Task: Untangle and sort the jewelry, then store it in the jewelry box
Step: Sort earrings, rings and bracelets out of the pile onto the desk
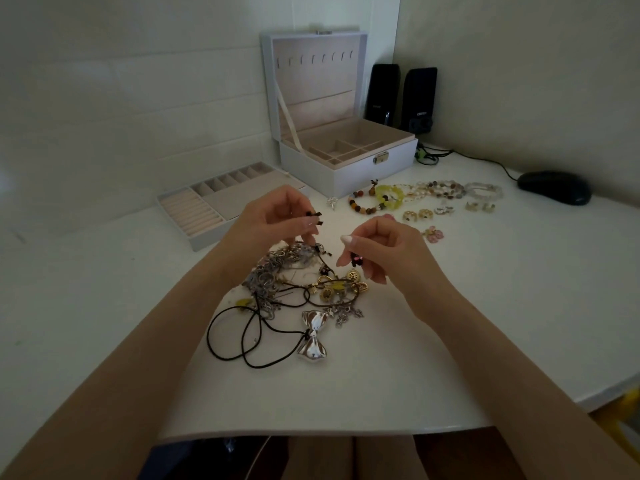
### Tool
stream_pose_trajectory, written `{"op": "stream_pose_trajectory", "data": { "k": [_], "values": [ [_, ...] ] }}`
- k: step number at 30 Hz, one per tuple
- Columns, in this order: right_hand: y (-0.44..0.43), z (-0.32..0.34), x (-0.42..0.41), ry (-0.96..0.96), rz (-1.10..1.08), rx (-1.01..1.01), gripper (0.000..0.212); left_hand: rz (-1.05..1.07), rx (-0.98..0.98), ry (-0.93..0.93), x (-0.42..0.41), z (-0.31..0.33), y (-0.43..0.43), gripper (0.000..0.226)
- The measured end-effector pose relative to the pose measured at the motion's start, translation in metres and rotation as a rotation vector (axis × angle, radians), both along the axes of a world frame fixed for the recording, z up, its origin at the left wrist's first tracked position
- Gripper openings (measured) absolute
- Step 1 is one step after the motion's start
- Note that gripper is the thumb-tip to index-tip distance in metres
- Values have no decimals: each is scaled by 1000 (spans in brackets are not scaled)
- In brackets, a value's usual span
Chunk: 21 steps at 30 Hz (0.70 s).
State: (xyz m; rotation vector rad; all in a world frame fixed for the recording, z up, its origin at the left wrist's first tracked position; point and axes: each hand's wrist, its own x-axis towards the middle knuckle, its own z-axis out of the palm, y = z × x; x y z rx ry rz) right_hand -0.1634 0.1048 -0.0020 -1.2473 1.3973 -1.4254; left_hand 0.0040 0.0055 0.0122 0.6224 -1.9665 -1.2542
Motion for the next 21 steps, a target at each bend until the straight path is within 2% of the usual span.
{"op": "stream_pose_trajectory", "data": {
  "k": [7, 10, 14, 18, 21],
  "values": [
    [0, -2, -1, -40, 19, -45, 6, -87, 66, -59, -5, -5, 5, 7],
    [-1, -4, 0, -42, 75, -68, 15, -107, 94, -93, -7, -8, 7, 6],
    [-2, -7, 1, -9, 47, -63, 15, -121, 91, -129, -10, -12, 8, 5],
    [-3, -8, 0, -72, 29, -53, 19, -99, 97, -76, -9, -11, 8, 18],
    [-2, -6, -1, -121, 16, -51, 18, -87, 95, -48, -9, -8, 8, 20]
  ]
}}
